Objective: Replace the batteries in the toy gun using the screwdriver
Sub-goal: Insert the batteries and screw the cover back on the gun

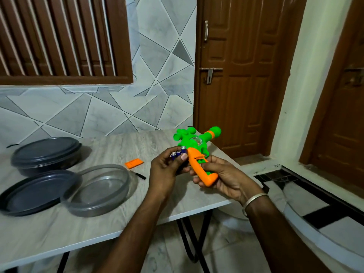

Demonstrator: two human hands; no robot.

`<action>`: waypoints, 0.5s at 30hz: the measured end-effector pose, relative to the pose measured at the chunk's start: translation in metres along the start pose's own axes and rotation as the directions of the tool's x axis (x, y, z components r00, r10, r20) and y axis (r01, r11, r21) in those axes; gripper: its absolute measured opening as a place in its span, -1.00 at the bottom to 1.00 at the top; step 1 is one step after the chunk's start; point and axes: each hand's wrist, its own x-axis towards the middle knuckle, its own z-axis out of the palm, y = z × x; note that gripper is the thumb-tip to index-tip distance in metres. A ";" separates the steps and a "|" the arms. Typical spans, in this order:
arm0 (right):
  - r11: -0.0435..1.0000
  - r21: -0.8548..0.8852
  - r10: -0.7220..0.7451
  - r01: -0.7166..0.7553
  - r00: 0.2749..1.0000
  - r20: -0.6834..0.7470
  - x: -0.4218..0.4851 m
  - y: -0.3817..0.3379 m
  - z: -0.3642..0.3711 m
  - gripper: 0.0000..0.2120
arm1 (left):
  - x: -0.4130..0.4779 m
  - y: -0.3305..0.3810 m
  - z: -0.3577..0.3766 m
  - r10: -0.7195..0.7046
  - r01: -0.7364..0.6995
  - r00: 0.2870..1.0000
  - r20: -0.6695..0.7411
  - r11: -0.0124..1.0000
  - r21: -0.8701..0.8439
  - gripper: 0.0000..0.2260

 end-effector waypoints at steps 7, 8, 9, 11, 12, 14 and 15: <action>0.989 -0.096 -0.112 0.109 0.993 -0.026 0.007 0.007 0.014 -0.65 | 0.002 -0.004 -0.008 0.038 -0.038 0.999 -0.026 0.999 -0.004 -0.82; 0.989 -0.091 -0.121 0.118 0.992 -0.020 0.008 0.007 0.015 -0.67 | 0.002 -0.004 -0.008 0.047 -0.047 0.999 -0.022 0.999 -0.001 -0.83; 0.990 -0.072 -0.123 0.122 0.992 -0.009 0.008 0.008 0.017 -0.67 | 0.003 -0.003 -0.008 0.058 -0.058 0.998 -0.014 0.998 0.006 -0.84; 0.992 -0.030 -0.118 0.119 0.992 0.037 0.008 0.010 0.018 -0.63 | 0.004 -0.001 -0.010 0.089 -0.088 0.996 -0.008 0.995 0.038 -0.86; 0.993 -0.017 -0.117 0.119 0.991 0.064 0.007 0.011 0.018 -0.60 | 0.005 0.000 -0.012 0.102 -0.100 0.995 -0.025 0.993 0.059 -0.87; 0.992 -0.009 -0.124 0.125 0.990 0.073 0.007 0.015 0.017 -0.56 | 0.007 0.000 -0.018 0.114 -0.106 0.990 -0.089 0.991 0.086 -0.88; 0.992 0.005 -0.130 0.130 0.990 0.050 0.008 0.018 0.017 -0.55 | 0.007 -0.001 -0.021 0.103 -0.093 0.988 -0.116 0.992 0.090 -0.88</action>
